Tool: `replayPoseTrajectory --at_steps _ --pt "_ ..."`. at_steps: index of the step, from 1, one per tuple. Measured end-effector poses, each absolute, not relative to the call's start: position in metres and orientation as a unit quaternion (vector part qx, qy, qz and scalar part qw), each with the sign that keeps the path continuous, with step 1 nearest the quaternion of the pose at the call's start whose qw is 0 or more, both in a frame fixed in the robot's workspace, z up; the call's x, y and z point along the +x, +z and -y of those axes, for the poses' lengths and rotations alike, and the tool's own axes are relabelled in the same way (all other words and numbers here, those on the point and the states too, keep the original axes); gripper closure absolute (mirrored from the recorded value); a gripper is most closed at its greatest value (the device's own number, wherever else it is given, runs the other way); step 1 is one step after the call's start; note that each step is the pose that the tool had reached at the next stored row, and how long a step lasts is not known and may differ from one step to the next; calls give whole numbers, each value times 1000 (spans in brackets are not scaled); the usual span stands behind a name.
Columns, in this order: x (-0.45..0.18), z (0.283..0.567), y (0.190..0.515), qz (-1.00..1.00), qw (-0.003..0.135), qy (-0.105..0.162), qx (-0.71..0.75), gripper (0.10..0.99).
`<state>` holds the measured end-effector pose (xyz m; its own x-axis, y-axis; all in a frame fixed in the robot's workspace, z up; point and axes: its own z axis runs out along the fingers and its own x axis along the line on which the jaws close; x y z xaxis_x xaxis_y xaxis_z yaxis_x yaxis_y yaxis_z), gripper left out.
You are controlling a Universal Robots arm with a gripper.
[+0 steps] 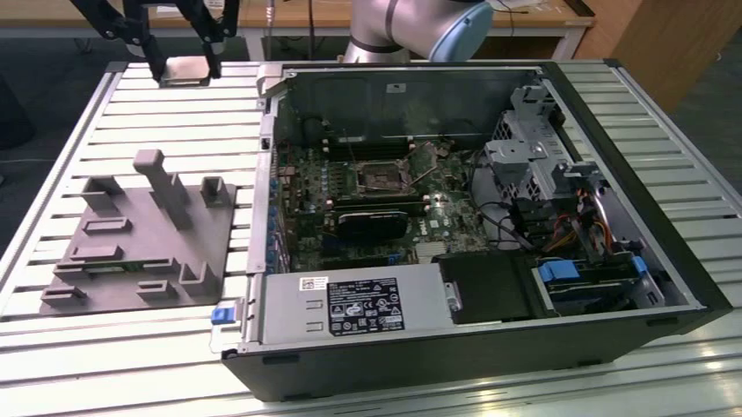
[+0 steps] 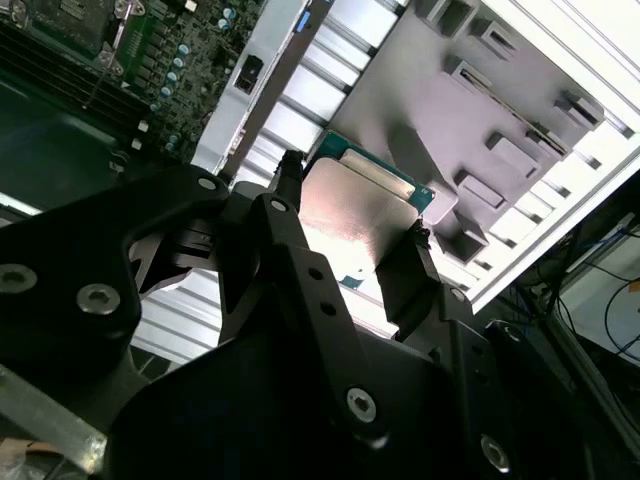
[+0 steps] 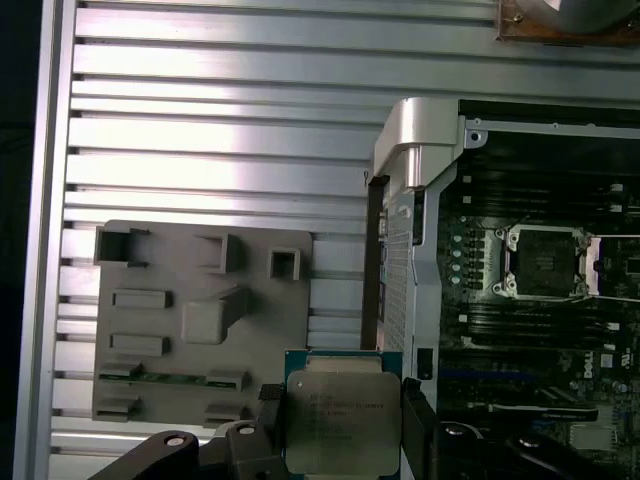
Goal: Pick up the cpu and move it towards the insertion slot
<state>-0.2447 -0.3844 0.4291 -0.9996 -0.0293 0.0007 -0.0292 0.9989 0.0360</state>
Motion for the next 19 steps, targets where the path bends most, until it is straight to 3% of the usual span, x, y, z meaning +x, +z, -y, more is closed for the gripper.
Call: replayPoseTrajectory --at_steps 19 --pt "-205 381 429 1000 1 -18 15 541"
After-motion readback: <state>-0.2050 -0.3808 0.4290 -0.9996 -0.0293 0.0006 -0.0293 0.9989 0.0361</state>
